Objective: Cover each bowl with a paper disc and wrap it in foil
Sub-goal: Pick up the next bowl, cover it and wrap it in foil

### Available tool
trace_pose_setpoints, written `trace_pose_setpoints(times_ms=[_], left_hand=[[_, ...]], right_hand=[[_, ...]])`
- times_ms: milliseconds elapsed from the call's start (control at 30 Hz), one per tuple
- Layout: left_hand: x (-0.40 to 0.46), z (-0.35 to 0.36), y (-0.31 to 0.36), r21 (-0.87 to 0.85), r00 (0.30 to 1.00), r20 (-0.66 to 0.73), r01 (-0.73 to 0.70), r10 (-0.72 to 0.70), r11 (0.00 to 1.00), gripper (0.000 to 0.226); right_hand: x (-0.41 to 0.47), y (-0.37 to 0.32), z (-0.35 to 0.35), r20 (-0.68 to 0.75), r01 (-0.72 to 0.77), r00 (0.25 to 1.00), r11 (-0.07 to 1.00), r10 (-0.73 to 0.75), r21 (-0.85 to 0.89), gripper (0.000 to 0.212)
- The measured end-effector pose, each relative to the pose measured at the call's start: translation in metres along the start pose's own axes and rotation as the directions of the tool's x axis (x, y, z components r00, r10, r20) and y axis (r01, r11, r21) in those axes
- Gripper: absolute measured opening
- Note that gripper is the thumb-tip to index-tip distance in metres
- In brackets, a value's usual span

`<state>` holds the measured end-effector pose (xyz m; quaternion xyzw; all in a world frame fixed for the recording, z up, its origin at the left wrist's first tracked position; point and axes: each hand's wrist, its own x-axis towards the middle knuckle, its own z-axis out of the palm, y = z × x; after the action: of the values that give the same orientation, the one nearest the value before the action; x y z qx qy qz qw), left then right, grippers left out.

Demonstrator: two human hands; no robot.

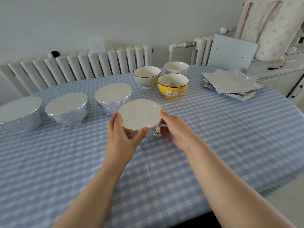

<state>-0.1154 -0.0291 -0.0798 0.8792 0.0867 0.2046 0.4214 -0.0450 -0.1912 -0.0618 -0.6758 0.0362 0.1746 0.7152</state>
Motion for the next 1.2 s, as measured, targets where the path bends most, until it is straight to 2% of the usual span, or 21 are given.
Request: trace_pose_setpoints(times_ms=[133, 233, 367, 500, 600, 667, 733, 833, 867, 900, 967, 1033, 1100, 1200], left_hand=[[0.001, 0.001, -0.001, 0.044, 0.999, -0.035, -0.014, 0.015, 0.999, 0.103], [-0.002, -0.002, 0.002, 0.108, 0.999, -0.029, -0.015, 0.018, 0.994, 0.107], [-0.004, -0.009, 0.003, 0.274, 0.994, -0.056, -0.079, 0.098, 0.958, 0.097], [0.001, -0.008, -0.003, 0.339, 0.982, -0.131, -0.086, 0.138, 0.937, 0.081], [0.006, -0.006, -0.011, 0.337, 0.968, -0.142, -0.150, 0.208, 0.929, 0.084], [0.010, -0.006, -0.013, 0.346, 0.959, -0.126, -0.197, 0.254, 0.917, 0.084], [0.014, -0.007, -0.012, 0.333, 0.956, -0.066, -0.250, 0.287, 0.909, 0.082], [0.016, -0.005, -0.013, 0.244, 0.961, 0.078, -0.278, 0.267, 0.929, 0.085], [0.016, -0.004, -0.014, 0.214, 0.964, 0.115, -0.259, 0.239, 0.942, 0.087], [0.016, -0.004, -0.015, 0.197, 0.967, 0.138, -0.238, 0.213, 0.951, 0.088], [0.016, -0.005, -0.016, 0.190, 0.972, 0.158, -0.205, 0.176, 0.960, 0.086], [0.013, -0.007, -0.015, 0.181, 0.975, 0.173, -0.172, 0.141, 0.968, 0.087], [0.010, -0.008, -0.011, 0.149, 0.977, 0.182, -0.135, 0.107, 0.980, 0.098], [0.008, -0.005, -0.006, 0.047, 0.984, 0.157, -0.087, 0.079, 0.995, 0.109]], right_hand=[[0.001, 0.000, -0.003, 0.050, -0.001, 0.999, 0.999, -0.001, 0.054, 0.037], [0.006, -0.004, -0.006, 0.061, 0.000, 0.998, 0.999, -0.002, 0.039, 0.032], [0.015, -0.013, -0.008, 0.032, -0.011, 0.999, 0.999, 0.012, -0.051, 0.037], [0.020, -0.008, -0.004, -0.016, 0.000, 1.000, 0.987, -0.002, -0.163, 0.040], [0.015, -0.004, 0.002, -0.120, 0.127, 0.980, 0.961, -0.160, -0.246, 0.036], [0.004, -0.004, 0.007, -0.229, 0.247, 0.923, 0.934, -0.308, -0.257, 0.033], [-0.005, -0.001, 0.010, -0.257, 0.332, 0.887, 0.916, -0.384, -0.225, 0.029], [-0.013, 0.012, 0.020, -0.211, 0.343, 0.900, 0.918, -0.382, -0.201, 0.020], [-0.014, 0.017, 0.023, -0.211, 0.333, 0.908, 0.929, -0.362, -0.164, 0.020], [-0.014, 0.022, 0.025, -0.225, 0.331, 0.906, 0.931, -0.359, -0.151, 0.030], [-0.018, 0.026, 0.031, -0.273, 0.349, 0.886, 0.927, -0.374, -0.137, 0.040], [-0.018, 0.030, 0.034, -0.325, 0.361, 0.868, 0.927, -0.375, -0.107, 0.034], [-0.017, 0.031, 0.036, -0.357, 0.320, 0.876, 0.945, -0.323, -0.068, 0.027], [-0.013, 0.032, 0.036, -0.382, 0.257, 0.893, 0.966, -0.238, -0.002, 0.034]])
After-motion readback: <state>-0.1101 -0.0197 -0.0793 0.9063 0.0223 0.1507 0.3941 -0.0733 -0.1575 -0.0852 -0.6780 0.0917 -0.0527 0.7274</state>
